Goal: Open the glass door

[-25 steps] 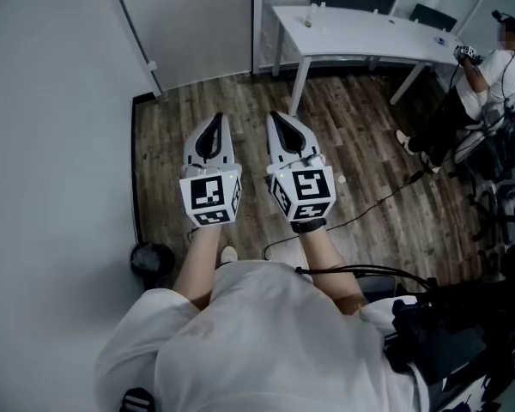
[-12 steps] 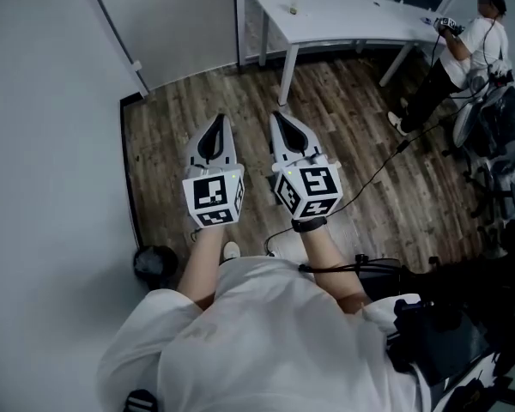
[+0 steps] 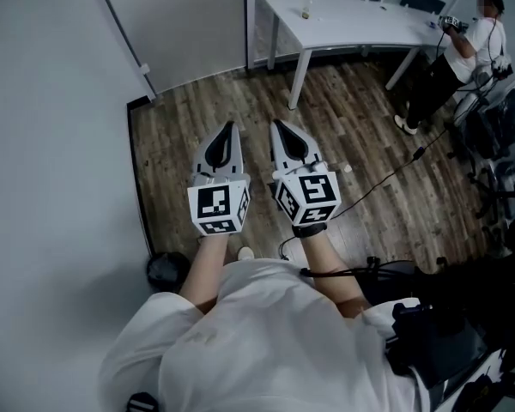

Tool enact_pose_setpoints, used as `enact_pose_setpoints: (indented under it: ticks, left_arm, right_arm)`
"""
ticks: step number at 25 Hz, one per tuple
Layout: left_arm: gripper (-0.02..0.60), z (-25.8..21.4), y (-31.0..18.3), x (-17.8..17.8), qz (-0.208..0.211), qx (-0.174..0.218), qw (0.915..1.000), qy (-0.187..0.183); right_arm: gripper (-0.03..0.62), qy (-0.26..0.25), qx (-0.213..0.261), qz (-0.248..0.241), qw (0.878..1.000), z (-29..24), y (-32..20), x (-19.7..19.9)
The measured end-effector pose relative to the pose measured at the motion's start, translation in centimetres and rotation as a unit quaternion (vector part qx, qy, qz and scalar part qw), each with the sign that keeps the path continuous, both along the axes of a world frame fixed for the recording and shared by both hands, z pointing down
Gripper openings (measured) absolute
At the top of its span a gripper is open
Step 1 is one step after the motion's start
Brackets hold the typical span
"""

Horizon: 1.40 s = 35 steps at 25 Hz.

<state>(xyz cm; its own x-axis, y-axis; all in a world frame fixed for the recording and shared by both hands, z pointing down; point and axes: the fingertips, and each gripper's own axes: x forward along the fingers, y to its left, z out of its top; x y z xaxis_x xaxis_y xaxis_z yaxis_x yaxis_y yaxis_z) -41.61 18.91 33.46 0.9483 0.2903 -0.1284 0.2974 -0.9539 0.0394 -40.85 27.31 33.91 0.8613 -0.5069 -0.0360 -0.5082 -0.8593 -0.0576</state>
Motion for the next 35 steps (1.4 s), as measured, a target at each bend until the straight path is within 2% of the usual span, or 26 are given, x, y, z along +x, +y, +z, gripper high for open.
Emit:
enact_pose_setpoints:
  ticks: [3,7,10,12,15,17,22,26,28,32,35]
  left_arm:
    - [0.002,-0.7,-2.7,-0.9,0.010,-0.015,0.9998,0.006]
    - [0.002,-0.5,-6.3,-0.1,0.005,-0.027,0.9996,0.001]
    - [0.002,0.4,-6.8,0.1,0.008,-0.064,0.9978,-0.012]
    - [0.003,0.2,-6.8,1.2,0.014,-0.074,0.9971,-0.006]
    - [0.003,0.2,-7.8,4.7,0.019,-0.068,0.9975,0.002]
    - [0.003,0.7,-8.2,5.6,0.017,-0.063,0.9979,-0.001]
    - [0.002,1.2,-8.2,3.9,0.009,-0.051,0.9986,-0.004]
    - [0.003,3.2,-6.8,2.6,-0.002,-0.049,0.9987,-0.010]
    - [0.002,3.5,-5.8,5.7,-0.002,-0.050,0.9987,-0.014]
    - [0.002,1.9,-3.4,15.2,0.005,-0.044,0.9990,-0.009]
    - [0.003,0.7,-0.4,19.5,0.016,-0.043,0.9989,0.007]
  right_arm:
    - [0.002,0.004,-0.006,0.008,1.000,-0.5,-2.6,-0.4]
    - [0.002,0.009,-0.022,0.025,0.999,-0.5,-5.3,0.4]
    - [0.002,0.004,-0.028,0.030,0.999,0.0,-6.1,0.2]
    - [0.002,0.007,-0.031,0.037,0.999,-0.2,-6.5,1.5]
    - [0.002,0.010,-0.038,0.046,0.998,-0.3,-7.8,5.3]
    - [0.002,0.006,-0.040,0.039,0.998,0.1,-8.3,6.2]
    - [0.002,0.006,-0.040,0.023,0.999,0.5,-8.7,4.7]
    - [0.002,0.002,-0.035,0.013,0.999,2.5,-7.3,3.2]
    - [0.002,-0.007,-0.033,0.019,0.999,2.9,-5.8,6.1]
    - [0.002,-0.012,-0.022,0.021,0.999,1.7,-2.8,15.2]
    - [0.002,0.002,-0.013,0.016,1.000,0.2,-0.1,19.4]
